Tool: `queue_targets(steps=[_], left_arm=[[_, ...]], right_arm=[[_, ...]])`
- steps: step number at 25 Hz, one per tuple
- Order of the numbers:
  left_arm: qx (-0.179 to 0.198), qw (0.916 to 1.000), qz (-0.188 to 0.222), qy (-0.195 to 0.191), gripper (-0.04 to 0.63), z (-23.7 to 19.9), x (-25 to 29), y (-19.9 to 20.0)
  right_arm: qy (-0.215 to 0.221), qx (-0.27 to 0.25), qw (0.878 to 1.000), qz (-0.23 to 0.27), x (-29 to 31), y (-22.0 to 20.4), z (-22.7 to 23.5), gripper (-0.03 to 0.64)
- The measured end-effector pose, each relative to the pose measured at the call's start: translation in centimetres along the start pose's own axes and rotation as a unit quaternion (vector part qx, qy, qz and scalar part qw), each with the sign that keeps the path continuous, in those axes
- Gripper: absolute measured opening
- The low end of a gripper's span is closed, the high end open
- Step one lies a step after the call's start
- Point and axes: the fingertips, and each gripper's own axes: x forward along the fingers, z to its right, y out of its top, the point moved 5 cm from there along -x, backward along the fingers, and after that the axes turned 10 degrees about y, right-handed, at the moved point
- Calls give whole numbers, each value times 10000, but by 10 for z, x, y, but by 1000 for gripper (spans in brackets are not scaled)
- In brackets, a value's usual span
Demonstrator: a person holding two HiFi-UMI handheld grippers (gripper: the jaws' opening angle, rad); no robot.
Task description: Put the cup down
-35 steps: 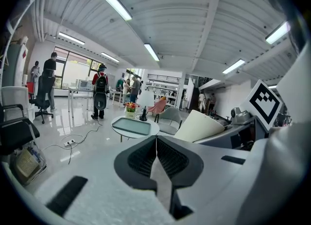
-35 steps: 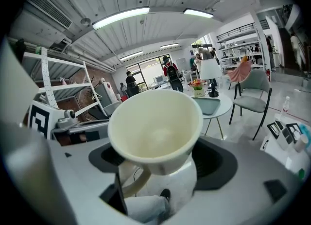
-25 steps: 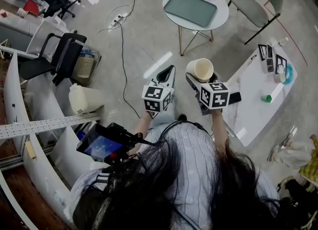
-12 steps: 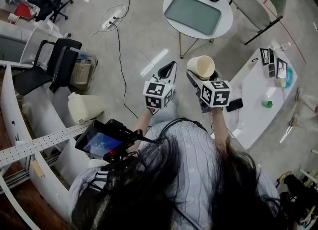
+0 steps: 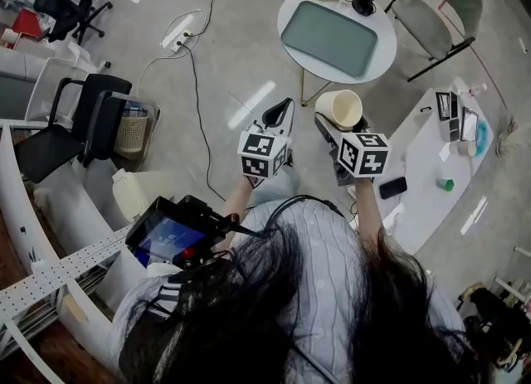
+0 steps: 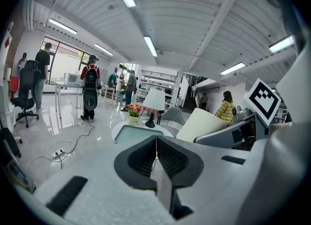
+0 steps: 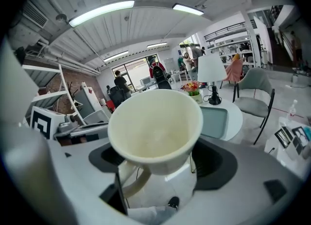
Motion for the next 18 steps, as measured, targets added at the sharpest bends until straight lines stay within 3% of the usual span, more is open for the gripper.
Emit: queue_targets(steps=[18], left_arm=[[-14, 9995, -76, -297, 17, -50, 62, 26]], right_arm=[[-326, 160, 9993, 69, 57, 45, 21, 399]])
